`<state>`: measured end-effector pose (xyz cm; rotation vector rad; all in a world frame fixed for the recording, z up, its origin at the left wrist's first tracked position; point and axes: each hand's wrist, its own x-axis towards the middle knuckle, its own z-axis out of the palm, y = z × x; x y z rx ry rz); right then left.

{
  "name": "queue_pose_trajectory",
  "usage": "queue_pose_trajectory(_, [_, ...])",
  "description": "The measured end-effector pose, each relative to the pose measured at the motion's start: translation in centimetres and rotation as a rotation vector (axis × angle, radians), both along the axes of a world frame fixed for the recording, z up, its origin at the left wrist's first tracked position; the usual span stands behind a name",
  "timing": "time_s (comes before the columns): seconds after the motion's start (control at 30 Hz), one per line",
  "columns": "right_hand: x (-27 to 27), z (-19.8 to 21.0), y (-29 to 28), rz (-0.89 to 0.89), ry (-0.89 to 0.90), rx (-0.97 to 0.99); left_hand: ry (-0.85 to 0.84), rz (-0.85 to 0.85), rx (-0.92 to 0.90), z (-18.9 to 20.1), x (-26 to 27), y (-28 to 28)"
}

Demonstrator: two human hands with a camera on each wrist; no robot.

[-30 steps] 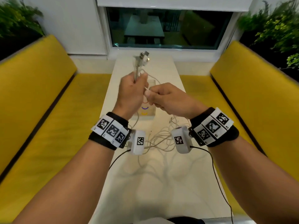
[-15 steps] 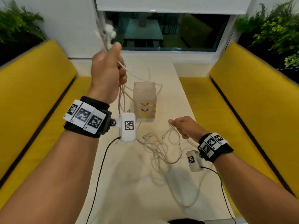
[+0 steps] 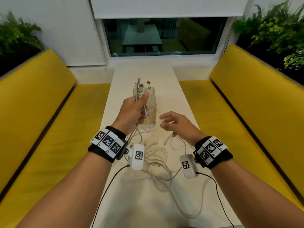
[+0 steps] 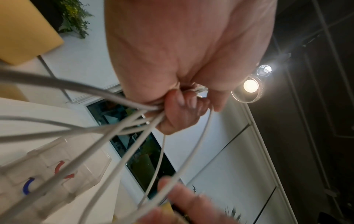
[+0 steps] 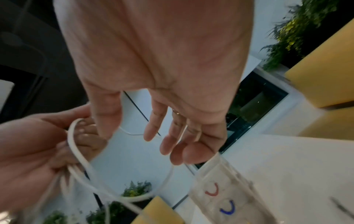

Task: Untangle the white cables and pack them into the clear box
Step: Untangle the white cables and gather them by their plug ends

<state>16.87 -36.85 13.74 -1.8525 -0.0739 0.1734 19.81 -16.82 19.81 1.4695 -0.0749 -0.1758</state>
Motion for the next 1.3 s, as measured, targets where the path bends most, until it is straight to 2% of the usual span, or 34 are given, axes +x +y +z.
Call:
queue_pose_trajectory(0.17, [-0.3, 2.3, 2.3, 0.215, -0.030, 0.075, -0.025, -0.057, 0.008, -0.3, -0.5, -0.1])
queue_pose_trajectory(0.3, [-0.5, 2.3, 3.0, 0.252, -0.096, 0.105, -0.073, -0.050, 0.062, -0.7, -0.6, 0.4])
queue_pose_trajectory(0.37, [-0.3, 1.9, 2.8, 0.183, -0.081, 0.179, -0.056, -0.026, 0.049, -0.7, -0.6, 0.7])
queue_pose_trajectory(0.47, [0.4, 0.6, 1.4, -0.055, -0.037, 0.174, 0.023, 0.045, -0.084, -0.3, -0.3, 1.3])
queue_pose_trajectory(0.57, [1.2, -1.8, -0.9, -0.196, 0.081, -0.025, 0.022, 0.050, -0.220, 0.3, -0.1, 2.2])
queue_pose_trajectory(0.67, [1.5, -3.6, -1.7, -0.196, 0.225, -0.551, -0.027, -0.008, -0.334, 1.3, -0.2, 2.6])
queue_pose_trajectory(0.7, [1.3, -3.4, -1.4, -0.229, 0.221, -0.646, -0.044, -0.043, -0.367, 1.6, -0.3, 2.6])
queue_pose_trajectory(0.73, [0.9, -2.8, -0.6, -0.284, 0.156, -0.608, -0.055, -0.080, -0.396, 1.9, -0.3, 2.5])
queue_pose_trajectory(0.8, [-0.1, -0.3, 1.5, -0.303, -0.162, -0.322, -0.057, -0.149, -0.434, 2.3, -0.4, 2.1])
queue_pose_trajectory(0.83, [-0.4, 1.3, 2.8, -0.203, -0.278, -0.133, -0.053, -0.180, -0.449, 2.4, -0.6, 1.7])
queue_pose_trajectory(0.87, [-0.6, 2.6, 4.2, -0.039, -0.303, 0.032, -0.048, -0.207, -0.463, 2.4, -0.7, 1.2])
queue_pose_trajectory(0.93, [-0.8, 4.2, 6.7, 0.250, -0.223, 0.212, -0.045, -0.249, -0.485, 2.5, -0.9, 0.4])
queue_pose_trajectory(0.97, [-0.5, 4.3, 7.5, 0.312, -0.187, 0.219, -0.041, -0.259, -0.492, 2.6, -1.0, 0.1])
queue_pose_trajectory(1.03, [0.0, 3.5, 8.3, 0.324, -0.134, 0.116, -0.043, -0.256, -0.497, 2.9, -1.0, 0.1])
queue_pose_trajectory(1.13, [0.8, 0.2, 8.1, 0.337, -0.061, -0.021, -0.091, -0.189, -0.516, 4.3, -0.8, 1.3])
queue_pose_trajectory(1.2, [1.1, -1.8, 7.3, 0.297, -0.042, -0.135, -0.127, -0.101, -0.569, 5.7, -0.6, 2.8])
queue_pose_trajectory(1.3, [1.5, -3.3, 6.1, 0.178, 0.058, -0.203, -0.201, -0.011, -0.686, 7.2, -0.2, 5.1])
